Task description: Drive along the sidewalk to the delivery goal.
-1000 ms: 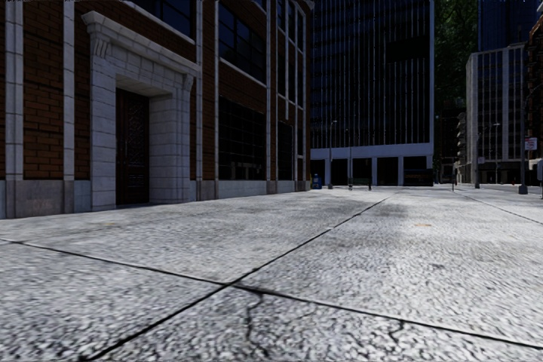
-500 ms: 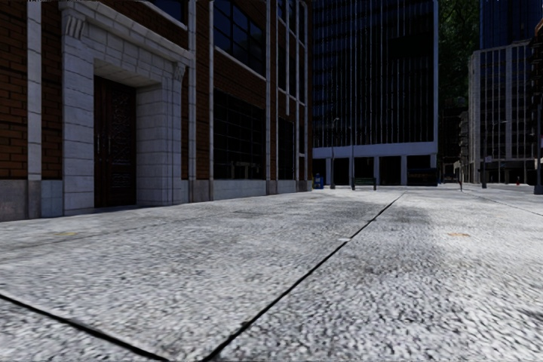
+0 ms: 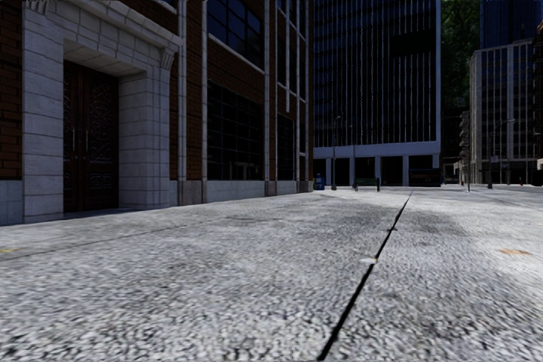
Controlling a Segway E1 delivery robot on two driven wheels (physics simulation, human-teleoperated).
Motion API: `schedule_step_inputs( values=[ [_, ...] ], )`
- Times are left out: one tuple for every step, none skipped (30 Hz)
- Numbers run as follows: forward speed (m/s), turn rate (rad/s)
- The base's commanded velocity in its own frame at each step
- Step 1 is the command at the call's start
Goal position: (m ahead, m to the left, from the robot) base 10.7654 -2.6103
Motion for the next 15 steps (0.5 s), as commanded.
schedule_step_inputs(
  values=[
    [2.0, -0.24],
    [2.0, -0.24],
    [2.0, -0.25],
    [2.0, -0.25],
    [2.0, -0.25],
    [2.0, -0.25],
    [2.0, -0.26],
    [2.0, -0.28],
    [2.0, -0.28],
    [2.0, -0.32],
    [2.0, -0.34],
    [2.0, -0.34],
    [2.0, -0.34],
    [2.0, -0.34],
    [2.0, -0.34]
  ],
)
